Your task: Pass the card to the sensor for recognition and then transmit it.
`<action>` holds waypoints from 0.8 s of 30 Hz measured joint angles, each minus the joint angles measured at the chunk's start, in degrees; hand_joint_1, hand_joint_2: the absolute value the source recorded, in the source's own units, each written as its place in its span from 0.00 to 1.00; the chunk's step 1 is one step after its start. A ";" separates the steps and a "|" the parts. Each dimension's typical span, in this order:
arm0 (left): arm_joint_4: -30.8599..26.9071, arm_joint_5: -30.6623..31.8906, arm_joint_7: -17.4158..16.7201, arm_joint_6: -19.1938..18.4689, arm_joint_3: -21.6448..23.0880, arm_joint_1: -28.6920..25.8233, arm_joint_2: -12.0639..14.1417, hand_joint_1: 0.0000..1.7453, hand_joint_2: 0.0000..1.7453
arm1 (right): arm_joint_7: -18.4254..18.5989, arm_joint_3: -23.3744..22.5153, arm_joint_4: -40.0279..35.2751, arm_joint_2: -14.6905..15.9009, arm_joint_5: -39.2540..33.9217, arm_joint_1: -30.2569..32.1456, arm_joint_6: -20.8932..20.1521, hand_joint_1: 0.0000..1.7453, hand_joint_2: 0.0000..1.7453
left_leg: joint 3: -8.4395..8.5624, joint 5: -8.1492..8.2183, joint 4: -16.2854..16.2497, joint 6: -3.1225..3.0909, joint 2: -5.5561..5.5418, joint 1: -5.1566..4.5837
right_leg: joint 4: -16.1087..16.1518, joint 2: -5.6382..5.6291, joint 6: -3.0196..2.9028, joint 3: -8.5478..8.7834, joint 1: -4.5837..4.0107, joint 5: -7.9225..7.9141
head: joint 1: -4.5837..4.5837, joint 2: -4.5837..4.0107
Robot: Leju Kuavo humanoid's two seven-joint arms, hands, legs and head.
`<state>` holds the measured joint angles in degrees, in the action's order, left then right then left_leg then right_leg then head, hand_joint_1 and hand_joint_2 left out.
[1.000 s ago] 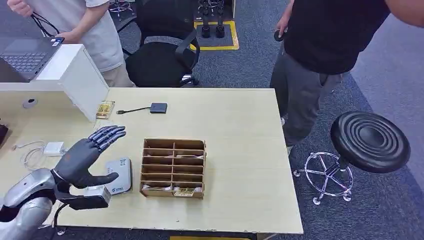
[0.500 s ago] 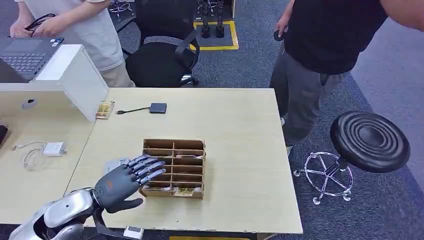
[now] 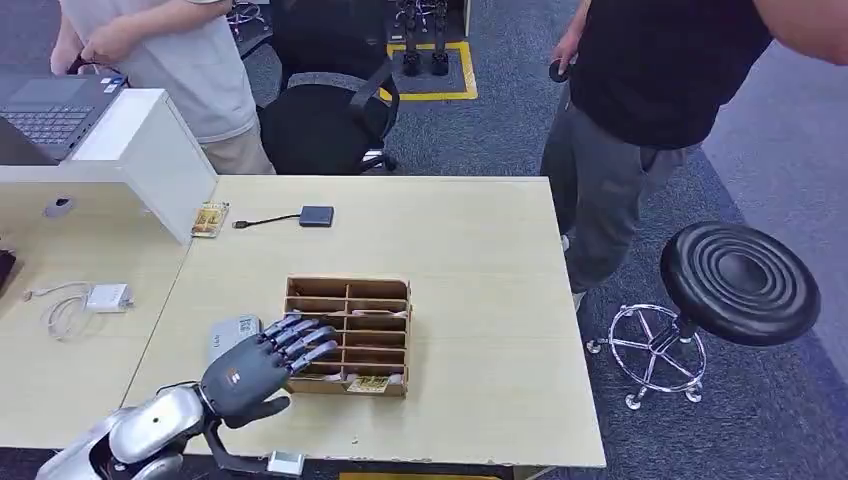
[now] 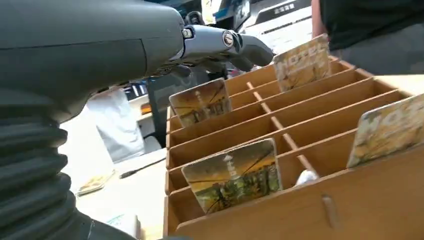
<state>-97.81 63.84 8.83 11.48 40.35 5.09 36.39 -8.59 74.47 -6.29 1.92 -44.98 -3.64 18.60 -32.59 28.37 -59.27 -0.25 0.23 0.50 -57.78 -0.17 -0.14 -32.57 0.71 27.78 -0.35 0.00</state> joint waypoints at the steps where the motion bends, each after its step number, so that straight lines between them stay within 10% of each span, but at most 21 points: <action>1: 0.28 0.11 -0.37 0.11 0.00 0.11 -0.07 0.00 1.00 | 0.00 0.00 0.00 0.00 -0.13 0.00 0.02 0.00 1.00 | 0.00 0.00 0.00 0.00 0.00 0.00 | 0.00 0.00 0.00 0.00 0.00 0.00 | 0.00 0.00; 18: 2.27 -0.83 -1.38 -0.24 -0.46 -0.01 -0.79 0.00 1.00 | -0.26 0.94 0.04 0.00 -1.03 0.03 0.20 0.00 1.00 | 0.00 0.00 0.00 0.00 0.00 0.00 | 0.00 0.00 0.00 0.01 0.00 0.00 | 0.00 0.02; 19: 2.27 -1.09 -1.16 -0.53 -0.50 -0.01 -0.76 1.00 1.00 | -0.28 0.96 0.04 0.00 -1.11 0.03 0.20 0.00 1.00 | -0.01 0.00 0.00 0.00 0.00 0.00 | 0.00 0.00 0.00 0.01 0.00 0.00 | 0.00 0.00; 24: 2.27 -2.58 -0.02 -1.79 -0.74 0.06 -0.48 1.00 1.00 | -0.33 1.14 0.09 0.00 -1.20 0.02 0.18 0.00 1.00 | 0.02 0.00 0.00 0.00 -0.02 0.00 | 0.00 0.04 0.00 0.04 0.00 0.00 | 0.00 0.00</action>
<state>-95.54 61.26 8.81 9.68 39.60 5.15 35.91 -8.92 75.60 -6.21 1.92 -46.18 -3.62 18.78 -32.57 28.37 -59.26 -0.25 0.21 0.49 -57.78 -0.13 -0.14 -32.53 0.71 27.78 -0.35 0.00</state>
